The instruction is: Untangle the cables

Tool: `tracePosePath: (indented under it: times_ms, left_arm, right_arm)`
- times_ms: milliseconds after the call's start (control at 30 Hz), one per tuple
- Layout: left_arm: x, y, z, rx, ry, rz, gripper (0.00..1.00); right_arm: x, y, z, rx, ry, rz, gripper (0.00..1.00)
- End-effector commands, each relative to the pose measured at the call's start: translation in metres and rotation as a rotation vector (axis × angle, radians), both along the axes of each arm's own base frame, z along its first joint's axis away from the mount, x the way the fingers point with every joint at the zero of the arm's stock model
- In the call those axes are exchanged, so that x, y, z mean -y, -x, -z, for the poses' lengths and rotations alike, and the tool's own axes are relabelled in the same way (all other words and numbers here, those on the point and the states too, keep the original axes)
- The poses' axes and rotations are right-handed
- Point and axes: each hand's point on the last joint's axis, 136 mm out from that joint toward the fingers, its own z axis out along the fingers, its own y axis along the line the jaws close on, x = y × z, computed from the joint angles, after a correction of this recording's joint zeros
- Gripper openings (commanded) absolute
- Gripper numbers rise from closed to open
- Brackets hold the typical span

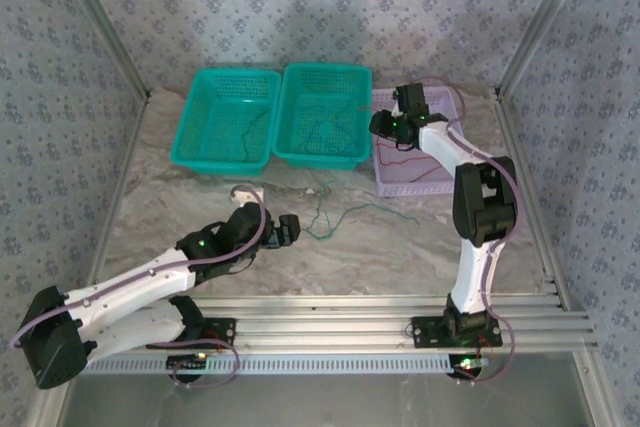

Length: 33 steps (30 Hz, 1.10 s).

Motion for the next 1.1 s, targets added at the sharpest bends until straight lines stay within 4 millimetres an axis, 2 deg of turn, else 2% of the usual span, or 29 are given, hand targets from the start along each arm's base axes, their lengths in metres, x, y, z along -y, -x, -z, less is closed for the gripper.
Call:
tracePosePath:
  times_ms: [0,200,300,467,667,967,1067]
  left_arm:
    - [0.001,0.003,-0.001,0.001,0.02,0.0,0.95]
    - [0.001,0.002,0.002,-0.003,0.012,-0.002,0.95]
    - [0.001,0.002,0.002,-0.004,0.012,-0.004,0.95]
    - [0.002,0.001,0.004,-0.008,0.009,-0.004,0.95]
    - [0.005,0.001,0.005,-0.016,0.009,0.001,0.95]
    - [0.007,0.001,0.011,-0.033,0.007,0.0,0.95]
    - [0.007,0.001,0.012,-0.038,0.006,0.003,0.95]
  right_arm:
    - [0.011,-0.011,0.003,0.002,0.052,0.032,0.41]
    - [0.021,-0.023,0.025,-0.051,0.085,0.077,0.37]
    - [0.027,-0.023,0.038,-0.087,0.103,0.094,0.36]
    - [0.055,-0.02,0.054,-0.134,0.134,0.189,0.32]
    - [0.078,-0.017,0.069,-0.191,0.121,0.253,0.33]
    - [0.091,-0.013,0.052,-0.198,0.101,0.274,0.43]
    - [0.094,-0.012,0.038,-0.169,0.059,0.286,0.45]
